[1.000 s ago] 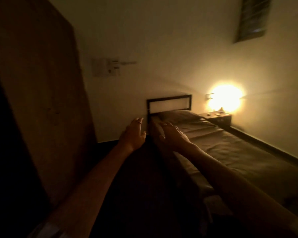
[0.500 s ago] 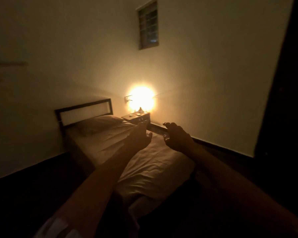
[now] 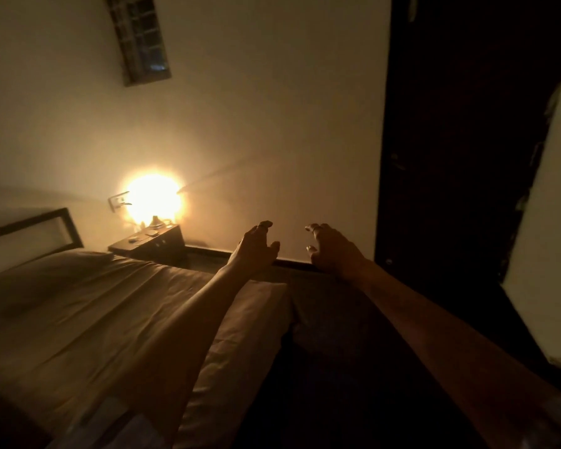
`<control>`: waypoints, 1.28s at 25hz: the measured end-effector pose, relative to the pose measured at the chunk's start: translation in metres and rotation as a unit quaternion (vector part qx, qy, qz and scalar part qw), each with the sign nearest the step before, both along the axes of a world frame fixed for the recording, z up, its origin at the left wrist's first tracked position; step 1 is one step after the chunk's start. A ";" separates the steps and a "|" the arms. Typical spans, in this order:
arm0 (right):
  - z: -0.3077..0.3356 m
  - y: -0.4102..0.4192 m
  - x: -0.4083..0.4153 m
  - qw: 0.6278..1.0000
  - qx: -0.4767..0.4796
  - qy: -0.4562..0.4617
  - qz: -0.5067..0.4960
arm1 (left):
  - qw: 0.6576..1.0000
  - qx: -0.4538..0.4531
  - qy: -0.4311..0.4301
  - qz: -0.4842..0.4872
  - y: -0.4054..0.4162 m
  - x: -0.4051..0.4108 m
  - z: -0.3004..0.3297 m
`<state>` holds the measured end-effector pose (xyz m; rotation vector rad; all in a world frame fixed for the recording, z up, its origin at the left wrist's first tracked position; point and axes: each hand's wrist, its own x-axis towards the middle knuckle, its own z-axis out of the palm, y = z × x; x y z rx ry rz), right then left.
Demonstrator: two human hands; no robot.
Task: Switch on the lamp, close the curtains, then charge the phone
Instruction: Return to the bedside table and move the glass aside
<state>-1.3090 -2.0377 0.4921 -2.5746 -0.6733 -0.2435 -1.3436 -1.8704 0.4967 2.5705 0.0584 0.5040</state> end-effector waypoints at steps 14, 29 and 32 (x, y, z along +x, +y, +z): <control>-0.029 -0.029 0.268 0.996 -0.011 0.032 -0.086 | 0.985 -0.167 0.018 -0.022 -0.020 0.291 -0.024; -0.017 -0.033 0.636 0.998 -0.028 0.038 -0.047 | 0.966 -0.256 0.002 0.020 -0.012 0.636 -0.011; -0.012 -0.008 0.705 0.999 -0.031 0.025 -0.034 | 0.967 -0.253 -0.015 0.037 0.017 0.704 -0.006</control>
